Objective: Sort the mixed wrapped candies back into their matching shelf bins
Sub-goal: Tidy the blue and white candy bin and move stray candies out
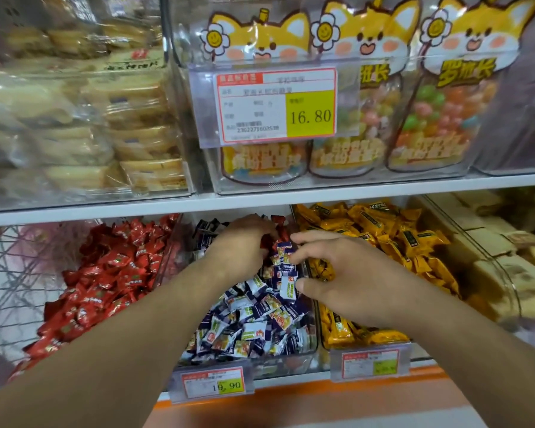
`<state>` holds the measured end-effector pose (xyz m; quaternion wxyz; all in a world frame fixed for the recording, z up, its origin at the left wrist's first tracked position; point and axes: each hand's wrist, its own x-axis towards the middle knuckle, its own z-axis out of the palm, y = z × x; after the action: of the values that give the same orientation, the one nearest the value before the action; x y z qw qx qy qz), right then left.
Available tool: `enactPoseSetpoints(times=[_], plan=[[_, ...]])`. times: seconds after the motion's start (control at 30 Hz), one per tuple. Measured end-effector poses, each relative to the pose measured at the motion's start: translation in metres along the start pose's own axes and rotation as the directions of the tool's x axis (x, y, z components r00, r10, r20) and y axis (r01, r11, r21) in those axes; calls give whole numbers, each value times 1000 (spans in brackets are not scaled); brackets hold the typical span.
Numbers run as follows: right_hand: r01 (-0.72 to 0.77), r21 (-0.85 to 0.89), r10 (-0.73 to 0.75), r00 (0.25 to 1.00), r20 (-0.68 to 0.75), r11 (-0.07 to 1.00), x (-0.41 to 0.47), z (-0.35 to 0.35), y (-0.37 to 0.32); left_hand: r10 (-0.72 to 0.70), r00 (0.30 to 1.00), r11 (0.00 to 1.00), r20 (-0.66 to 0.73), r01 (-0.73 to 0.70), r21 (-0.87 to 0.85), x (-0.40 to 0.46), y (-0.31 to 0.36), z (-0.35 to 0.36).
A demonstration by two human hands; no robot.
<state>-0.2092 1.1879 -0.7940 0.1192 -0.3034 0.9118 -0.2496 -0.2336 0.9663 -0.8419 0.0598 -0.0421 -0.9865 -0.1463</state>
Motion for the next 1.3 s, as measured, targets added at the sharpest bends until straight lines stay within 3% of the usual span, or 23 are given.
enactPoseSetpoints(times=[0.23, 0.4, 0.6, 0.77, 0.87, 1.0, 1.13, 1.3], plan=[[4, -23, -5, 1000, -18, 1000, 0, 3, -3, -96, 984, 993, -151, 85, -80, -9, 0, -2], [10, -46, -11, 1000, -28, 999, -1, 5, -6, -208, 937, 960, -281, 141, -242, -29, 2, -18], [15, -111, -25, 996, -89, 994, -1, 8, -16, -374, 883, 861, -284, 217, -459, -88, -6, -63], [-13, -160, -17, 983, -182, 987, 6, 12, -26, -491, 787, 865, -375, 387, -320, -129, -43, -90], [-29, -182, -13, 975, -222, 983, 18, 11, -32, -421, 858, 907, -296, 394, -147, -139, -62, -81], [-47, -332, -35, 971, -235, 942, 48, 17, -36, -210, 967, 971, -145, 190, -143, -143, -66, -63], [-72, -513, -4, 989, -145, 855, 80, 25, -42, -169, 985, 974, -46, 159, -159, -146, -65, -51], [-90, -720, -34, 987, -156, 688, 104, 37, -40, -157, 987, 973, -15, 152, -175, -152, -69, -54]])
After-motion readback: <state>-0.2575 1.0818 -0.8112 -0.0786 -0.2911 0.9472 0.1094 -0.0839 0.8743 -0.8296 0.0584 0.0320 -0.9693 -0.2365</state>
